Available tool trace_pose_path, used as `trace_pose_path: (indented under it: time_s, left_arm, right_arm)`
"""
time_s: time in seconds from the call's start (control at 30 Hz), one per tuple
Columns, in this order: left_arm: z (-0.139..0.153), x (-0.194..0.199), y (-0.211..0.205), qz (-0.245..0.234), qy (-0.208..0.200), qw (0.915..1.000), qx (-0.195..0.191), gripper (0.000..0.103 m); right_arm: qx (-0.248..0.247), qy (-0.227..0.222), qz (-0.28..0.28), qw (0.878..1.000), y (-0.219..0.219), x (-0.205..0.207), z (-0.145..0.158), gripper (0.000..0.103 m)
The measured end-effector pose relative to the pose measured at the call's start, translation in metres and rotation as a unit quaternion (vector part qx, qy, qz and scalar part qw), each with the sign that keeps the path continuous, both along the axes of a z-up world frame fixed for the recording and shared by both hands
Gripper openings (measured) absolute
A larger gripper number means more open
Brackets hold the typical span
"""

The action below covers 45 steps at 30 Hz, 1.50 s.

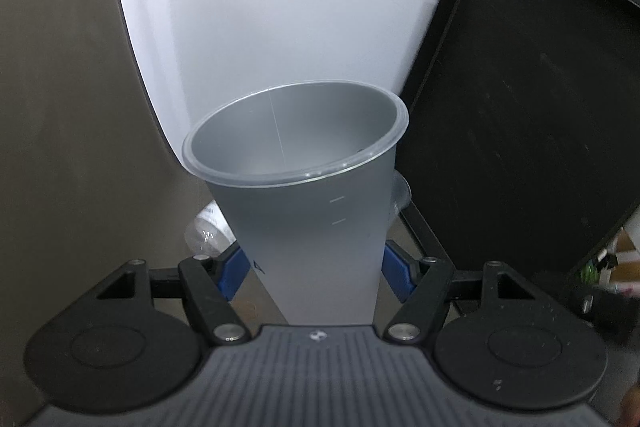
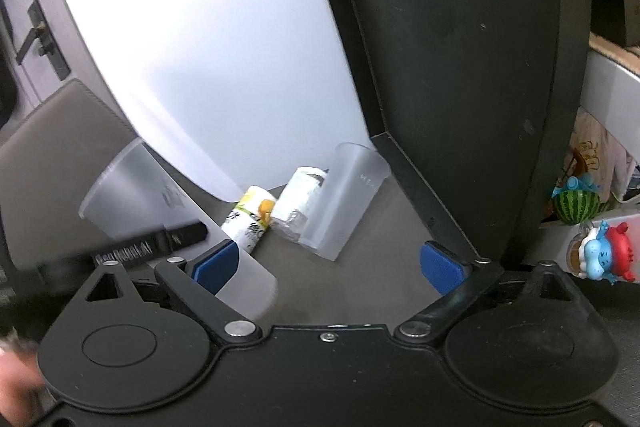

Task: Flip cup upright
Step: 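Lift the cup with the left gripper and rotate it rim-up, then grasp the cup rim with the right gripper while the left gripper holds the cup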

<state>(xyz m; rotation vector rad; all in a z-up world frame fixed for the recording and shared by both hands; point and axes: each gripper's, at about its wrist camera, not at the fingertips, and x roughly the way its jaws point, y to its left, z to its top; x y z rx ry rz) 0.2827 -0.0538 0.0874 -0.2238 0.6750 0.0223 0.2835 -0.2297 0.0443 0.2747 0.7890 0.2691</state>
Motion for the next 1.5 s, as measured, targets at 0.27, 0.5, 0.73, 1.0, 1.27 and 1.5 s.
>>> trace_pose_path:
  time_s: [0.27,0.5,0.73,1.0,1.27,1.5]
  left_arm:
    - [-0.017,-0.005,-0.026,-0.031,0.000,0.9993,0.020,0.069]
    - [-0.017,-0.005,-0.036,-0.061,0.009,0.9975,0.033,0.069]
    - [-0.021,0.013,-0.047,-0.079,0.014,0.9957,0.047,0.069]
    - [-0.027,0.032,-0.071,-0.108,0.011,0.9904,0.086,0.070]
    - [-0.033,0.049,-0.094,-0.135,0.007,0.9804,0.143,0.069]
    - [-0.039,0.066,-0.121,-0.159,-0.003,0.9706,0.180,0.070]
  right_arm:
    - [-0.014,-0.008,0.040,0.999,0.005,-0.006,0.025,0.096]
    - [-0.048,-0.003,0.081,0.996,0.020,-0.004,0.035,0.096]
    - [-0.066,0.009,0.103,0.992,0.037,-0.005,0.030,0.092]
    - [-0.035,0.040,0.102,0.993,0.040,-0.007,0.022,0.087]
    - [0.003,0.061,0.071,0.996,0.024,-0.001,0.017,0.081]
    - [0.037,0.084,0.088,0.992,0.020,0.003,0.019,0.081]
